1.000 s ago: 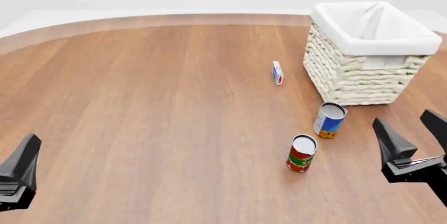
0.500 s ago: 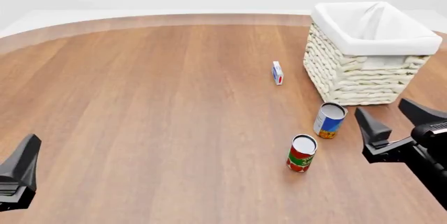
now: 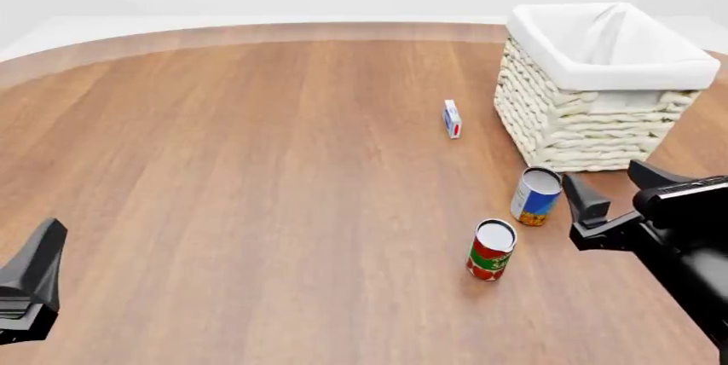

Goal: Pick up the alphabet soup and the cream cheese box, and put them in the basket.

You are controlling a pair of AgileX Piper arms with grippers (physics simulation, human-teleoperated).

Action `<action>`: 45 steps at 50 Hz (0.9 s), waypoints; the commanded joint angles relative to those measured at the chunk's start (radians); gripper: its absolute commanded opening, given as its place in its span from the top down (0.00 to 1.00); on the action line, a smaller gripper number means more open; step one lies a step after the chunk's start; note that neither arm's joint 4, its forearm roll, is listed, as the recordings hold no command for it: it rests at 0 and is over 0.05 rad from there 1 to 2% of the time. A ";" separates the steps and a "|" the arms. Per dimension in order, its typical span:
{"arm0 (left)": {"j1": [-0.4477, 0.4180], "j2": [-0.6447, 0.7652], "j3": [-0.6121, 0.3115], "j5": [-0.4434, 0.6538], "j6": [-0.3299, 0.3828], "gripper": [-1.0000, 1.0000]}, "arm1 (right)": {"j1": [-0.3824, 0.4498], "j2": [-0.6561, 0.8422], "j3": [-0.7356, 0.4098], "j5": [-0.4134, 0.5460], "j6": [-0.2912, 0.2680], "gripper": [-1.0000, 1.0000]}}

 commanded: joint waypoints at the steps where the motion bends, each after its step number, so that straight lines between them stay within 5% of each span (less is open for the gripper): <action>1: 0.000 0.000 0.000 0.000 0.000 0.00 | -0.002 0.132 -0.021 -0.077 0.000 0.00; 45: 0.000 0.000 0.000 0.000 0.000 0.00 | 0.001 0.486 -0.142 -0.225 -0.003 0.00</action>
